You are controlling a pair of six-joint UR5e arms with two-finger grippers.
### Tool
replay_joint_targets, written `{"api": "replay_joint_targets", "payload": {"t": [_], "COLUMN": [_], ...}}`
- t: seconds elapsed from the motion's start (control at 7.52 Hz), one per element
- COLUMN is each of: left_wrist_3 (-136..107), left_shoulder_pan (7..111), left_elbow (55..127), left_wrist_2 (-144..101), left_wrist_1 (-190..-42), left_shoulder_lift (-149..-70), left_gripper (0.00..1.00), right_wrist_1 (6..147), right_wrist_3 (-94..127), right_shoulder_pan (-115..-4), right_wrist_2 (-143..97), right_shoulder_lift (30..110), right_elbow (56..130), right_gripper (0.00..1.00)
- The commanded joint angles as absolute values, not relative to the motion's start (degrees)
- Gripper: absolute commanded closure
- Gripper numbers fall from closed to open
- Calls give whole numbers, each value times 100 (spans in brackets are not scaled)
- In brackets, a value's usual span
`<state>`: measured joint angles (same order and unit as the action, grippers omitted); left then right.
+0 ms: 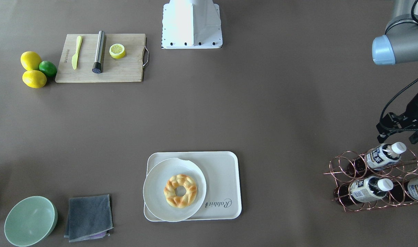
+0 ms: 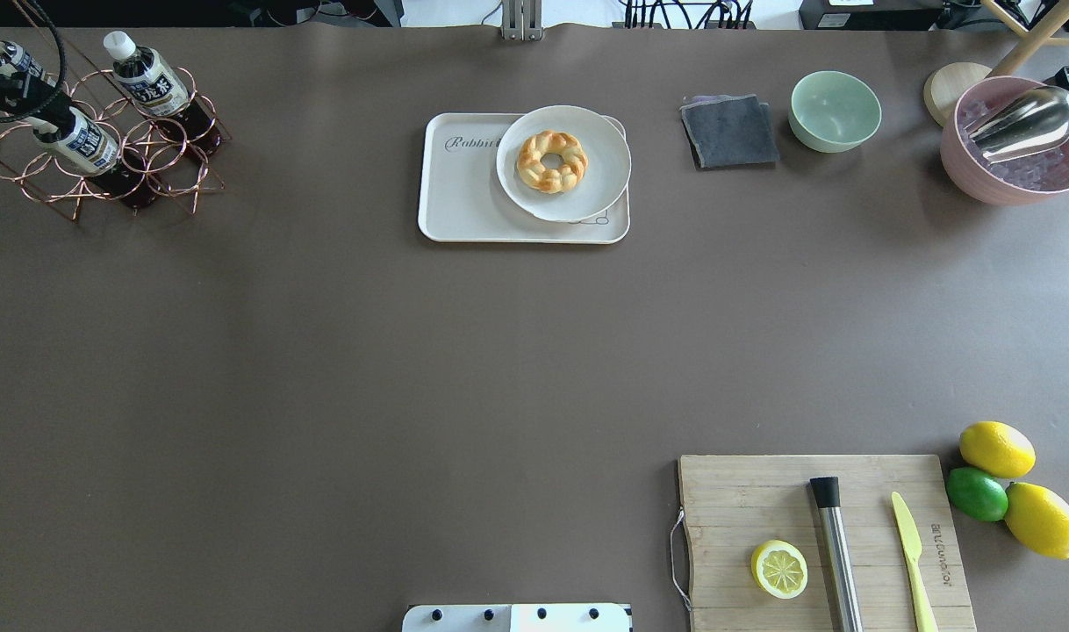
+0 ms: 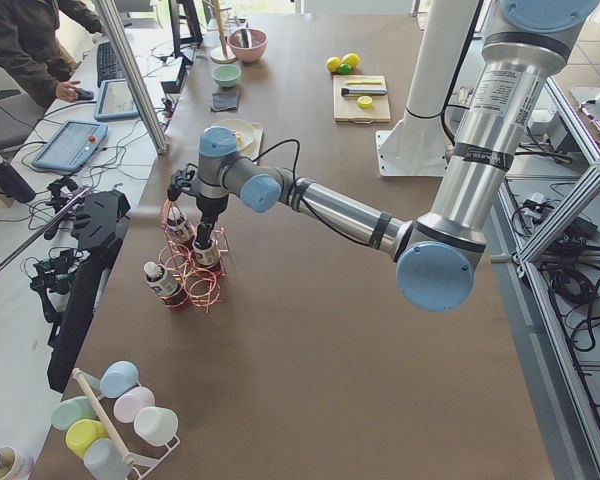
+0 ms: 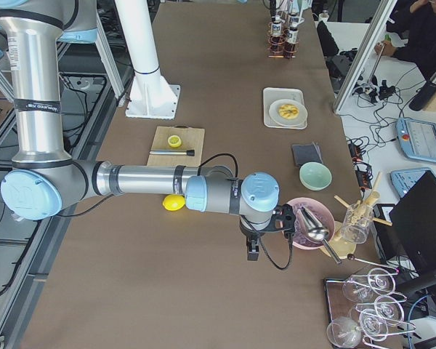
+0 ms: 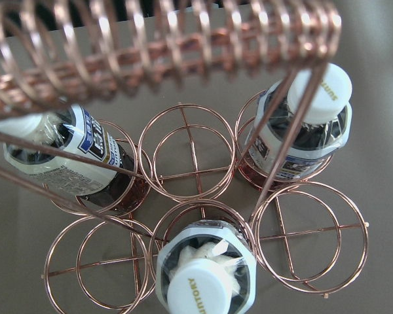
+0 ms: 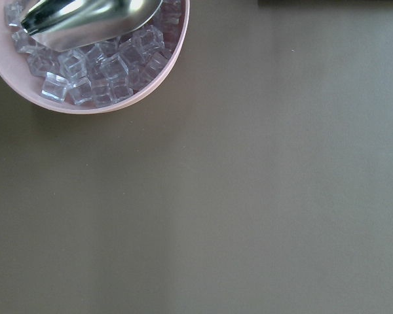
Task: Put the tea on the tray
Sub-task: 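Move the left gripper over the copper rack above a tea bottle, then lower the left gripper and grasp the white-capped tea bottle's cap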
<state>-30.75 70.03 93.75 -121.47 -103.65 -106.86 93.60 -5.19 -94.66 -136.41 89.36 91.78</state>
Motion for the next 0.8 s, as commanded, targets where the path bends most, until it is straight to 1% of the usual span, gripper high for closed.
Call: {"api": "replay_joint_targets", "payload": {"t": [0.0, 0.13, 0.67], "left_wrist_3": [-3076, -3076, -3059], "left_shoulder_pan": [7057, 7084, 7101], "left_elbow": [9343, 9308, 9009], "left_wrist_2": [-12173, -12173, -12173], "left_wrist_1": [-10371, -10354, -10423], "left_shoulder_lift": [-10696, -10740, -10942], "left_gripper": [22, 25, 25], "right_wrist_1": [9360, 9360, 9360], "right_wrist_3": [-519, -519, -519], "right_shoulder_pan": [-9466, -9466, -9466], "right_wrist_2": [-13641, -13641, -13641], "right_shoulder_lift": [8938, 8938, 8947], "right_elbow": [9185, 9185, 9158], "right_gripper": [0, 0, 0]}}
